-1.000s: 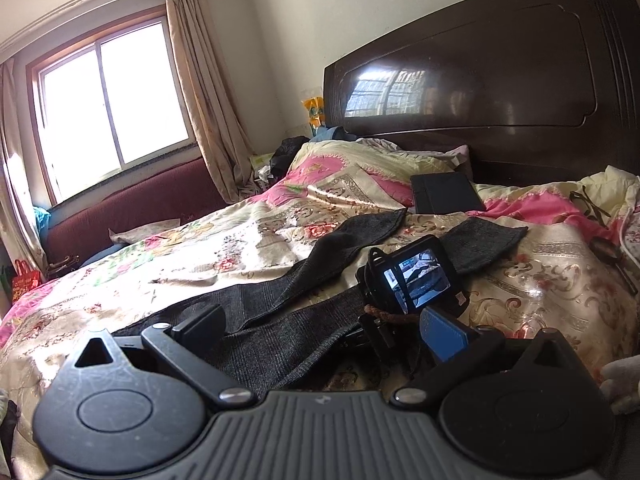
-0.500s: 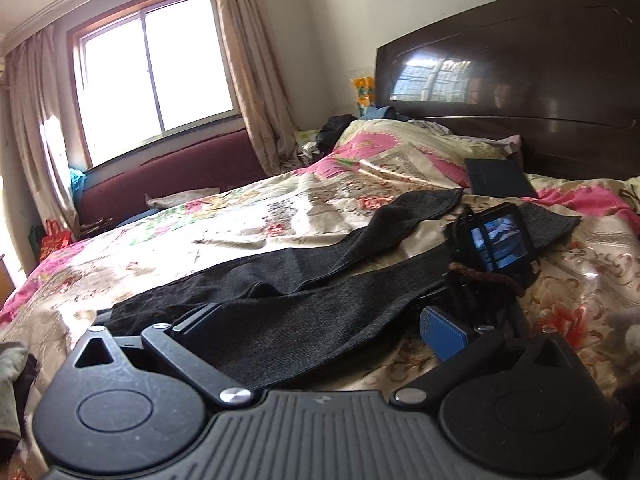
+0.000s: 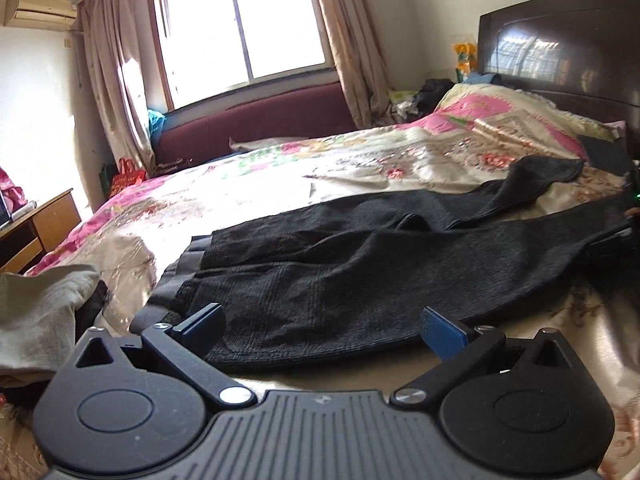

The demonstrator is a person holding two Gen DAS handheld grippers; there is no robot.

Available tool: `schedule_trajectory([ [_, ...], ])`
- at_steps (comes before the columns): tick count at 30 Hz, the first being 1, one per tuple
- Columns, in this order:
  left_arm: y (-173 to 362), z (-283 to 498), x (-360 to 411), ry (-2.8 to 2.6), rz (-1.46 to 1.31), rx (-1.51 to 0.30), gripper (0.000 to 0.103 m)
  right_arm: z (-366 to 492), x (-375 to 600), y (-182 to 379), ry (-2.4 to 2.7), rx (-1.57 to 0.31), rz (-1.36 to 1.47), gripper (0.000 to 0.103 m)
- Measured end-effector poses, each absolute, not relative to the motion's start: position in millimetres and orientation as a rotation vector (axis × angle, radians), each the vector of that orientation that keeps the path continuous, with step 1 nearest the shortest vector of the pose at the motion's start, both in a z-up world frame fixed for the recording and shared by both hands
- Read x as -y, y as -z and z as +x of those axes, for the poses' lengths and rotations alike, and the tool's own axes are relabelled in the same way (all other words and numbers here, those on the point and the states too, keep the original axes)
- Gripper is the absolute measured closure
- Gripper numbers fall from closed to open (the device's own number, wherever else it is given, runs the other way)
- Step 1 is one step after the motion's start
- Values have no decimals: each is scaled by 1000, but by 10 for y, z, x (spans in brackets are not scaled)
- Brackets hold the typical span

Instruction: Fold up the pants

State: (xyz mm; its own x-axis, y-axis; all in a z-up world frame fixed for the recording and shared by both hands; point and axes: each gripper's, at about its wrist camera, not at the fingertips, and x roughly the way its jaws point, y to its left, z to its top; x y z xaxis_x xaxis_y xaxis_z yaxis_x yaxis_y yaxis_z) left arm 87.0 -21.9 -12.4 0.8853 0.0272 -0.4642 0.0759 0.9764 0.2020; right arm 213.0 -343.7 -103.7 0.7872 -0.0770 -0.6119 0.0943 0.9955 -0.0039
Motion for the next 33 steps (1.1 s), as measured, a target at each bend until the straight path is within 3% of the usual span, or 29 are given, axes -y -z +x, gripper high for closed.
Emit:
schedule_trajectory([
  [10, 432, 1457, -843, -198, -1, -593, 0, 2101, 3463, 933, 85, -714, 63, 1],
  [18, 621, 1979, -1489, -242, -238, -646, 0, 1464, 3247, 597, 21, -700, 65, 1],
  [27, 569, 2135, -1614, -235, -282, -635, 44, 1517, 3313, 546, 54, -788, 244, 3],
  [33, 556, 2047, -1716, -204, -327, -617, 50, 1498, 3451, 554, 103, -790, 315, 7],
])
